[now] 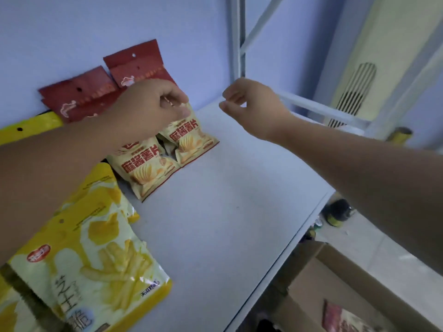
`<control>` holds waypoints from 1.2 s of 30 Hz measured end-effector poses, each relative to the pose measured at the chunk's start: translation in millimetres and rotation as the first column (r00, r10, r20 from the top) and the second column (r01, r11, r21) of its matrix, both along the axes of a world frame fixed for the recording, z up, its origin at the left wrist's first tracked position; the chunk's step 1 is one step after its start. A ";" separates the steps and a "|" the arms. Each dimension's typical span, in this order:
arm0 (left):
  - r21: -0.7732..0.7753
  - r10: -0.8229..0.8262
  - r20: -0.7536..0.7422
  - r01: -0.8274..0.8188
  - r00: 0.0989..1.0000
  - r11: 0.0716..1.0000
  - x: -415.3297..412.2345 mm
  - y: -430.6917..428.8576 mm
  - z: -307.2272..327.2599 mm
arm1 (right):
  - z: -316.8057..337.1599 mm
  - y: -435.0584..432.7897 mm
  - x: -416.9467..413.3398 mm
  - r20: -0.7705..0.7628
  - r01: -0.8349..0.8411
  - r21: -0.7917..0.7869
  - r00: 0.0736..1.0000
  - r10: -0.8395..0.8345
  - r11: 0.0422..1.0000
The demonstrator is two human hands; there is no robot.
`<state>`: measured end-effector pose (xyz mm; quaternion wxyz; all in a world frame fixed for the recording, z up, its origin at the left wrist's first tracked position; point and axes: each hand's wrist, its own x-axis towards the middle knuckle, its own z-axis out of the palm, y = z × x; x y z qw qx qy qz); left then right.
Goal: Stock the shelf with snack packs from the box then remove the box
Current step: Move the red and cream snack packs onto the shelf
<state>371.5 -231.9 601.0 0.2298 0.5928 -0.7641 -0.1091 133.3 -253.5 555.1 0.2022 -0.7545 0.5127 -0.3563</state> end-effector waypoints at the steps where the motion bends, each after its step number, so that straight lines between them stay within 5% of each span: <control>1: 0.008 -0.044 -0.001 0.044 0.999 0.999 -11.4 4.8 -0.8 | -1.7 13.8 -9.7 0.006 0.033 0.006 0.999 -0.033 0.999; 18: 0.104 -0.556 0.022 0.551 0.831 0.828 -235.5 82.6 -12.7 | -29.0 209.1 -182.5 0.027 0.480 0.094 0.874 -0.485 0.872; 36: 0.369 -0.722 -0.031 0.679 0.691 0.635 -463.8 178.4 -95.7 | -122.5 396.0 -388.3 0.044 0.745 0.347 0.594 -0.803 0.570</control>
